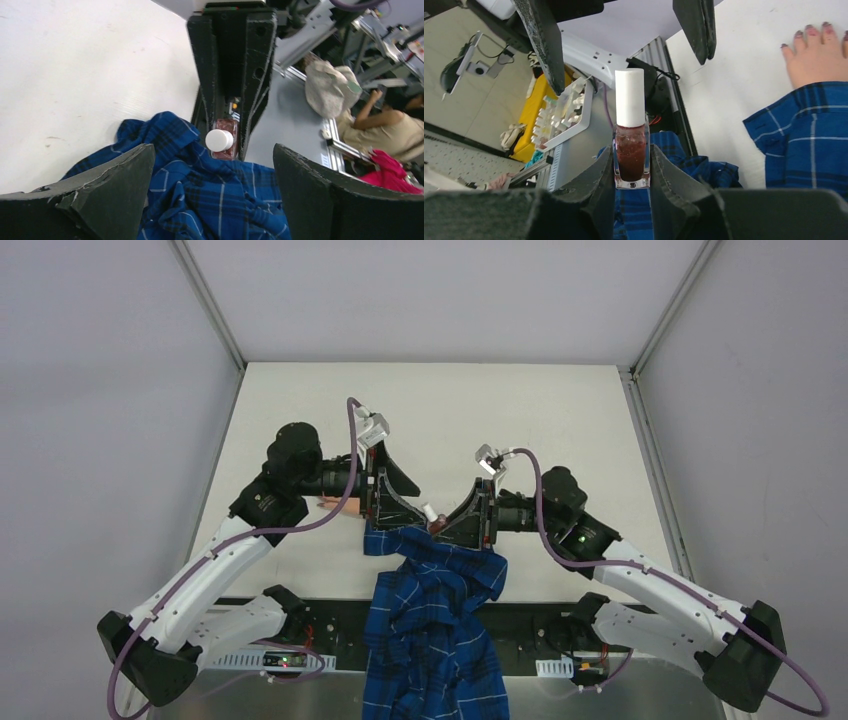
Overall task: Paint the nails
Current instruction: Unscrew the nail polish bottle.
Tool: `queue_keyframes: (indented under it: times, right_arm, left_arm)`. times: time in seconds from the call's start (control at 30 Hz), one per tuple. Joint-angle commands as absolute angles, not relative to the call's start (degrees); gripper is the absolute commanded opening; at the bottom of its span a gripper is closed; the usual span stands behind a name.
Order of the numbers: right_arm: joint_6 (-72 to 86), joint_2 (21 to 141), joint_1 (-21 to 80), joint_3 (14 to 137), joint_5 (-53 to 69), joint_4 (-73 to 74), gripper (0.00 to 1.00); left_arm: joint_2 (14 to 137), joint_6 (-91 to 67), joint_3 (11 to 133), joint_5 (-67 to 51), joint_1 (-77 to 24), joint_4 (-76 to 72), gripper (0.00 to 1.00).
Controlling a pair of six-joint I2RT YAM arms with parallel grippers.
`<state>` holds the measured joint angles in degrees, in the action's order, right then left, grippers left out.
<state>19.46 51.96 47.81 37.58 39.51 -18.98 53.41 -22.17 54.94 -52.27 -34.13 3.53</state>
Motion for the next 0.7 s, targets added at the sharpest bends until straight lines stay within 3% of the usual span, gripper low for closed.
queue_keyframes:
  times: [0.0, 0.2, 0.33, 0.67]
  right_arm:
    - [21.6, 51.2, 47.7, 38.7, 46.3, -24.6, 0.0]
    - [22.1, 51.2, 47.6, 39.0, 47.7, -25.3, 0.0]
    - [22.3, 51.4, 47.7, 39.1, 48.0, -25.4, 0.0]
    - [22.1, 53.0, 47.7, 39.8, 50.2, -25.1, 0.0]
  left_arm:
    - [54.1, -23.1, 57.4, -59.7, -35.5, 0.2, 0.87]
    - [55.7, -23.5, 57.7, -61.5, -37.1, 0.2, 0.73]
    - [56.2, -23.5, 57.9, -62.7, -37.8, 0.2, 0.57]
    - [57.2, -23.8, 58.1, -63.5, -39.1, 0.2, 0.46]
